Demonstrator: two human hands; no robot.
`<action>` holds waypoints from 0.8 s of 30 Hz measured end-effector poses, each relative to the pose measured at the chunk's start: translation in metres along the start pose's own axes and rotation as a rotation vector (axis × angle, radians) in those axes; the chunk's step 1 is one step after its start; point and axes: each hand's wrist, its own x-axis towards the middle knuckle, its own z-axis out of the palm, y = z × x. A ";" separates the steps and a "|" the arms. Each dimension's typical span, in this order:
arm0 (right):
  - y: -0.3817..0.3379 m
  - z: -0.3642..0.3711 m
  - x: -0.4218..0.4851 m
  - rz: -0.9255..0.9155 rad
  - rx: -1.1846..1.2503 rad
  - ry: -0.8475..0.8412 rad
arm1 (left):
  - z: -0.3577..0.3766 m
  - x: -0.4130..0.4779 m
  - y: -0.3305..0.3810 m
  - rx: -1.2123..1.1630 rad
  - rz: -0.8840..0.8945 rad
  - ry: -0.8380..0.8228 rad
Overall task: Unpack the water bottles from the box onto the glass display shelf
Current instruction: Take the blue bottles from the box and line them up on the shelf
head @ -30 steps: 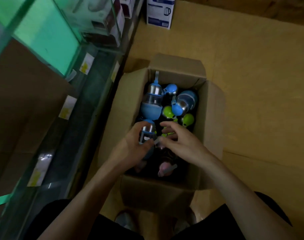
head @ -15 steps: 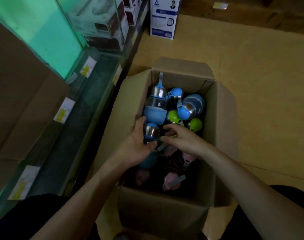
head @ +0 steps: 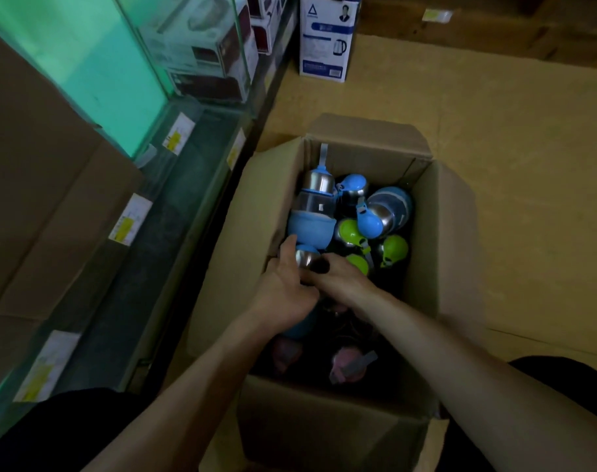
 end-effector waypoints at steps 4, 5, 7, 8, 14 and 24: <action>0.003 0.005 0.004 0.031 0.139 0.008 | 0.002 0.003 -0.004 -0.024 -0.007 0.017; 0.002 0.006 0.003 0.039 0.197 0.014 | 0.002 0.003 -0.003 -0.035 0.000 0.025; 0.002 0.006 0.001 0.048 0.277 0.044 | 0.002 0.002 -0.003 -0.052 0.001 0.041; 0.003 0.006 0.001 0.054 0.291 0.058 | 0.002 0.002 -0.002 -0.063 0.000 0.042; -0.001 0.005 -0.007 0.041 0.251 0.115 | -0.008 -0.005 0.001 -0.095 0.033 0.067; -0.001 -0.006 -0.028 -0.064 0.230 0.064 | -0.045 0.015 0.005 0.183 0.227 0.086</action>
